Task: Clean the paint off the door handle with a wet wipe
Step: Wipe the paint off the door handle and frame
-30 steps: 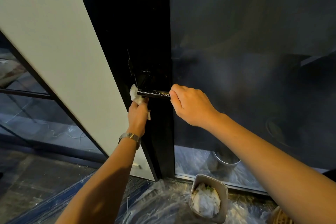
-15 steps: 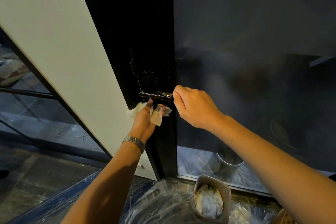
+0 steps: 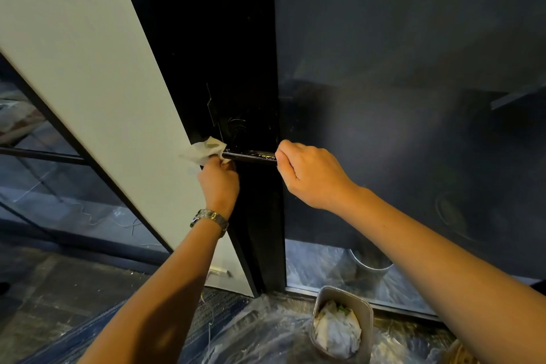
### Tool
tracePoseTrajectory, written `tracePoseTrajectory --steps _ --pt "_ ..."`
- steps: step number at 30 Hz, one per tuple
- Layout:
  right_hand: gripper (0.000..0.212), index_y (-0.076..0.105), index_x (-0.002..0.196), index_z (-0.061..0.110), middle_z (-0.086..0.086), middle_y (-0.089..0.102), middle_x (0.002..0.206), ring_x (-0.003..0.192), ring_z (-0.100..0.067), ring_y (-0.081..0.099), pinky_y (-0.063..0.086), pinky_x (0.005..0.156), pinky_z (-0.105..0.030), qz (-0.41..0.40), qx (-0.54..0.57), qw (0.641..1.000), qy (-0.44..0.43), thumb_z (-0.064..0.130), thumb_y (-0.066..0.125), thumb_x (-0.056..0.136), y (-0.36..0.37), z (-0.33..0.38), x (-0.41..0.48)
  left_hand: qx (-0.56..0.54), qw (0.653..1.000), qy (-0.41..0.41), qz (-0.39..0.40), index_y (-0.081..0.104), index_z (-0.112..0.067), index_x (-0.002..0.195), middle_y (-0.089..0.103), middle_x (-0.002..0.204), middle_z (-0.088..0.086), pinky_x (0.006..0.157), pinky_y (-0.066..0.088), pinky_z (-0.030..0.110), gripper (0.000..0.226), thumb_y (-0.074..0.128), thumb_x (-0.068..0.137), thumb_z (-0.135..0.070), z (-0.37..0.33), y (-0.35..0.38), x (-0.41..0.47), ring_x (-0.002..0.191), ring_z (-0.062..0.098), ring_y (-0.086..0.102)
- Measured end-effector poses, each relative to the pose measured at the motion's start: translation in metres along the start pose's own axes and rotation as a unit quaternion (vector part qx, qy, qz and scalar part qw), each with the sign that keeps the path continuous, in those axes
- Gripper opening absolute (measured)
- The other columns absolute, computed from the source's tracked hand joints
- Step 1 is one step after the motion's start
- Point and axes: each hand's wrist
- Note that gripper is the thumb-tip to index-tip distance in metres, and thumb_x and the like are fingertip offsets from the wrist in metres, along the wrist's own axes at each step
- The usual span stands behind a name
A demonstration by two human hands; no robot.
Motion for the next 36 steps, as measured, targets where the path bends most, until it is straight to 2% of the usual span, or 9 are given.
tracePoseTrajectory --steps 6,10,12,16,19,22,29,33,36 --pt "0.026 0.052 0.1 0.013 0.005 0.05 0.077 0.055 -0.01 0.045 0.033 0.047 -0.017 0.001 -0.008 1.0 0.0 0.028 0.031 0.1 0.0 0.001 0.001 -0.054 0.987 0.143 0.043 0.055 0.001 0.107 0.053 0.094 0.001 0.07 0.049 0.016 0.02 0.047 0.089 -0.005 0.006 0.015 -0.023 0.071 0.007 0.05" --pt "0.026 0.052 0.099 0.013 0.005 0.051 0.076 0.058 -0.012 0.049 0.036 0.048 -0.019 -0.002 -0.006 1.0 -0.001 0.028 0.031 0.1 0.001 0.001 0.001 -0.155 0.983 -0.04 0.095 0.045 -0.007 0.121 0.06 0.109 0.015 0.083 0.052 0.022 0.032 0.04 0.095 -0.025 0.017 0.022 -0.006 0.09 0.021 0.061" --pt "0.026 0.051 0.099 0.013 0.005 0.05 0.077 0.059 -0.012 0.048 0.036 0.048 -0.019 -0.001 -0.006 1.0 -0.002 0.028 0.03 0.1 0.0 0.001 0.0 -0.259 0.932 -0.175 0.183 0.039 -0.014 0.13 0.057 0.12 0.019 0.087 0.054 0.045 0.038 0.033 0.097 -0.033 0.013 0.024 -0.006 0.094 0.03 0.063" --pt "0.025 0.05 0.094 0.012 0.005 0.049 0.075 0.058 -0.012 0.047 0.033 0.048 -0.023 -0.01 -0.006 1.0 -0.003 0.027 0.031 0.1 0.001 0.002 0.0 -0.49 0.776 -0.311 0.246 0.024 -0.026 0.141 0.062 0.107 0.021 0.08 0.055 0.042 0.045 0.027 0.098 -0.038 0.005 0.017 -0.01 0.085 0.03 0.069" --pt "0.025 0.05 0.094 0.012 0.006 0.048 0.074 0.058 -0.012 0.046 0.032 0.048 -0.023 -0.01 -0.004 1.0 -0.004 0.026 0.031 0.1 0.0 0.002 0.0 -0.376 0.861 -0.27 0.212 0.033 -0.014 0.137 0.056 0.12 0.026 0.074 0.057 0.039 0.039 0.033 0.098 -0.022 0.004 0.008 -0.008 0.091 0.031 0.065" --pt "0.025 0.052 0.097 0.012 0.005 0.05 0.076 0.06 -0.013 0.05 0.037 0.05 -0.023 -0.008 0.001 1.0 -0.003 0.027 0.031 0.1 0.0 0.002 0.0 -0.229 0.956 -0.147 0.114 0.058 -0.004 0.102 0.064 0.086 0.014 0.065 0.052 0.03 0.019 0.045 0.093 -0.015 0.001 -0.008 -0.002 0.075 0.024 0.062" --pt "0.026 0.051 0.097 0.013 0.005 0.05 0.073 0.058 -0.013 0.049 0.038 0.049 -0.022 -0.006 0.002 1.0 -0.002 0.028 0.03 0.1 0.0 0.002 0.0 -0.444 0.864 -0.194 0.137 0.052 -0.005 0.091 0.049 0.079 0.006 0.058 0.055 0.026 0.011 0.041 0.091 -0.002 -0.045 -0.039 0.008 0.07 0.016 0.055" --pt "0.026 0.051 0.097 0.012 0.004 0.05 0.074 0.059 -0.013 0.05 0.039 0.05 -0.022 -0.008 0.0 1.0 -0.002 0.027 0.031 0.1 0.0 0.002 0.0 -0.335 0.936 -0.059 0.087 0.06 -0.011 0.071 0.053 0.073 0.006 0.07 0.048 0.03 0.02 0.046 0.086 -0.007 -0.036 -0.04 0.009 0.071 0.019 0.053" --pt "0.025 0.05 0.096 0.012 0.005 0.049 0.073 0.056 -0.012 0.046 0.033 0.048 -0.02 -0.008 0.001 1.0 -0.005 0.027 0.031 0.1 0.001 0.001 0.0 -0.128 0.991 0.046 0.002 0.055 -0.008 0.074 0.051 0.065 0.004 0.05 0.041 0.011 0.021 0.046 0.091 -0.018 -0.039 -0.042 0.009 0.057 0.015 0.049"
Point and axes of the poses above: each hand's wrist, its own x-axis towards the middle knuckle, its own y-axis out of the palm, z = x × y
